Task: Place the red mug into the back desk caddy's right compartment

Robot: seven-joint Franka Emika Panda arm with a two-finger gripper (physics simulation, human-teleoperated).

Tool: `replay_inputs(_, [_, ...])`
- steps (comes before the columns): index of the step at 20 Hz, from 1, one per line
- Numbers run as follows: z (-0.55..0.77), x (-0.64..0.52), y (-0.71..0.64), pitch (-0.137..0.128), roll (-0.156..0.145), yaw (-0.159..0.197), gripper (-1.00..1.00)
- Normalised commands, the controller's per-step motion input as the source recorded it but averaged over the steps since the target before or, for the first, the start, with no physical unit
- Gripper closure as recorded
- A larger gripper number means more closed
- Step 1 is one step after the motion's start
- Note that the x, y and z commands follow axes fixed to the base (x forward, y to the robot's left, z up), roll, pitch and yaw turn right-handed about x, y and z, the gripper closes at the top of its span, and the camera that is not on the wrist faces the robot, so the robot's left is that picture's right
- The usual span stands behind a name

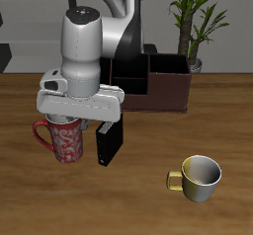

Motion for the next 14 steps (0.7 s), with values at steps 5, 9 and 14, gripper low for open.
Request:
replay_inputs(5, [0.46, -0.23, -0.07, -0.057, -0.021, 0.013, 1.00])
replay_inputs(9, [0.66, -0.34, -0.01, -0.078, -0.052, -0.002, 1.00])
replay_inputs(14, [0.49, -0.34, -0.01, -0.057, -0.034, -0.011, 1.00])
